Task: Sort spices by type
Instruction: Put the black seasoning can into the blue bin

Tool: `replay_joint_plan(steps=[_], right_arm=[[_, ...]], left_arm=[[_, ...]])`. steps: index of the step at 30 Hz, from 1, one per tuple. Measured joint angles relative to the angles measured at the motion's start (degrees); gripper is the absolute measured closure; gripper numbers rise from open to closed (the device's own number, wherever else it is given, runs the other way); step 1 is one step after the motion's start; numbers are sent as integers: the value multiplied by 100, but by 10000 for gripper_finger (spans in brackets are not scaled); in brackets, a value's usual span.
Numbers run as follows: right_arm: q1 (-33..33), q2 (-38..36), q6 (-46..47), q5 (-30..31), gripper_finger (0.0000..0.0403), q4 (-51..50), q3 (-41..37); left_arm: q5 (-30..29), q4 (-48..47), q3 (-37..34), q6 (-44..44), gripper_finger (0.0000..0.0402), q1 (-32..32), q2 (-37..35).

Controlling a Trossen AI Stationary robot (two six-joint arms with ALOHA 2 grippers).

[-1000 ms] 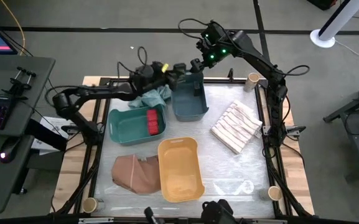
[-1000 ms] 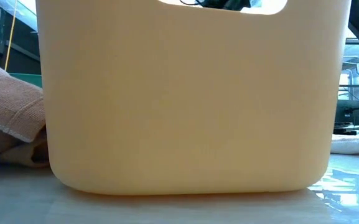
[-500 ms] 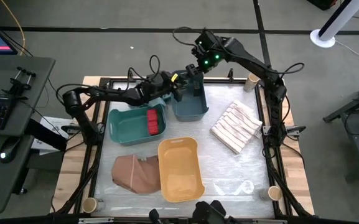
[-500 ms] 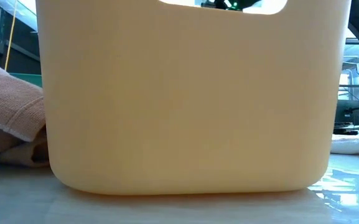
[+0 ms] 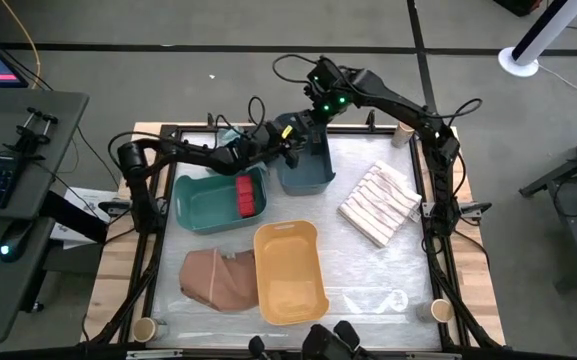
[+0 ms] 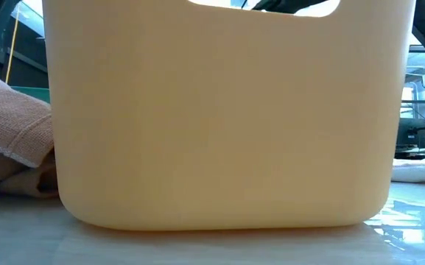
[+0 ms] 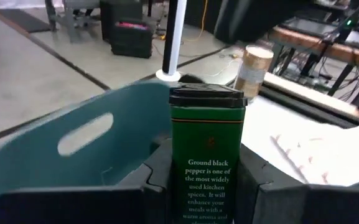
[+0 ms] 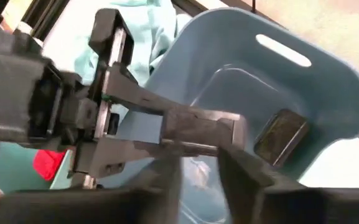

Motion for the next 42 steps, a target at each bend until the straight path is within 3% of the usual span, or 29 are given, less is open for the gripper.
replay_joint_plan(steps=[4,22,42], right_arm=[[4,0,-44,80,391,142,-120],[83,-17,677,127,401,1528,-1557],[11,-258,329,47,402,1608,-1648]], left_arm=[[-26,200,-2,86,325,-2,154],[-65,-195,-15,646,279,9,305],[-11,-227,-7,834,278,19,138]])
